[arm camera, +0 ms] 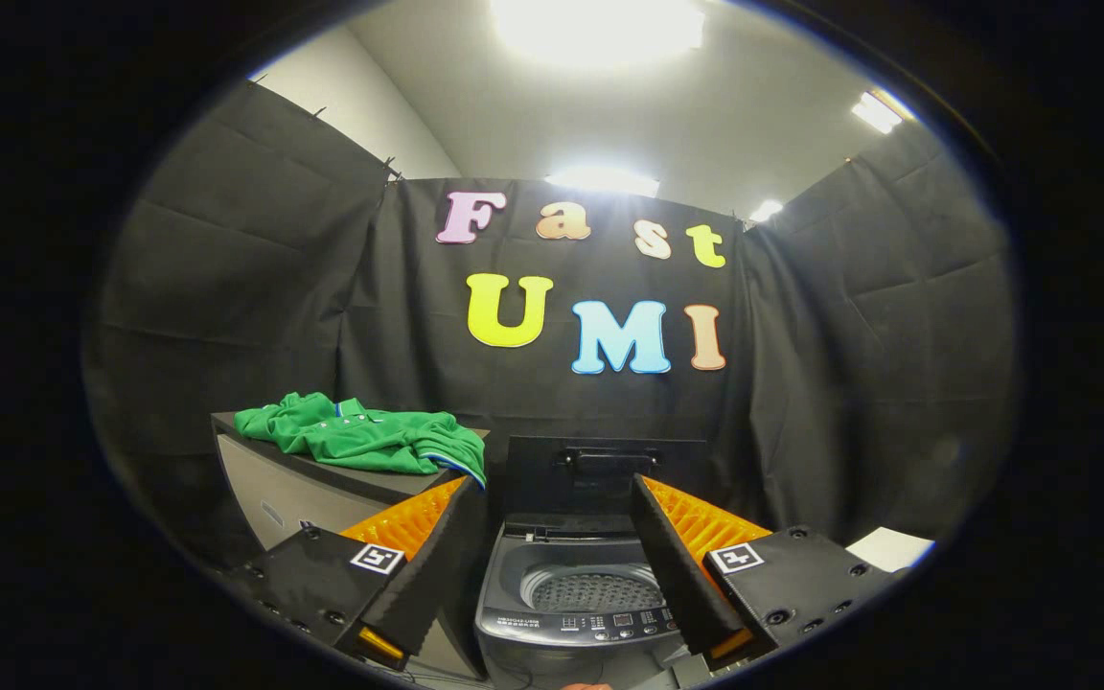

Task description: Put the clothes into the washing machine and then close the washing machine lid.

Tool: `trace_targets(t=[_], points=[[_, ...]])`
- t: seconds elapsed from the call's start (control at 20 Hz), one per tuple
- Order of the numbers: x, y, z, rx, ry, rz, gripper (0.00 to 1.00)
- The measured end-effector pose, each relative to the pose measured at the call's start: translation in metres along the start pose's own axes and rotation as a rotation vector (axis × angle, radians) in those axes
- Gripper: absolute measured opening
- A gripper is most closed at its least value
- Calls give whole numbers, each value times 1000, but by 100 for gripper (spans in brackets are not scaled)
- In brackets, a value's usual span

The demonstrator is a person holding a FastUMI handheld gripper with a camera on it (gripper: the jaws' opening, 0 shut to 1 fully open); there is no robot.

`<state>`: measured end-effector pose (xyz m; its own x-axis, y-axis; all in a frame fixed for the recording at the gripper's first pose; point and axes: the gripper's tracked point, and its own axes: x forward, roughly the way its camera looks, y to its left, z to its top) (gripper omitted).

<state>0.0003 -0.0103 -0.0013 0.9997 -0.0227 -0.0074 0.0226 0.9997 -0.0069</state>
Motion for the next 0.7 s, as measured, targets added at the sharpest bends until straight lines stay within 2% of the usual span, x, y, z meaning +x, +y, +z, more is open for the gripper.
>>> trace_targets(t=[0.7], points=[[6,0,-5,-42,2,5,100]])
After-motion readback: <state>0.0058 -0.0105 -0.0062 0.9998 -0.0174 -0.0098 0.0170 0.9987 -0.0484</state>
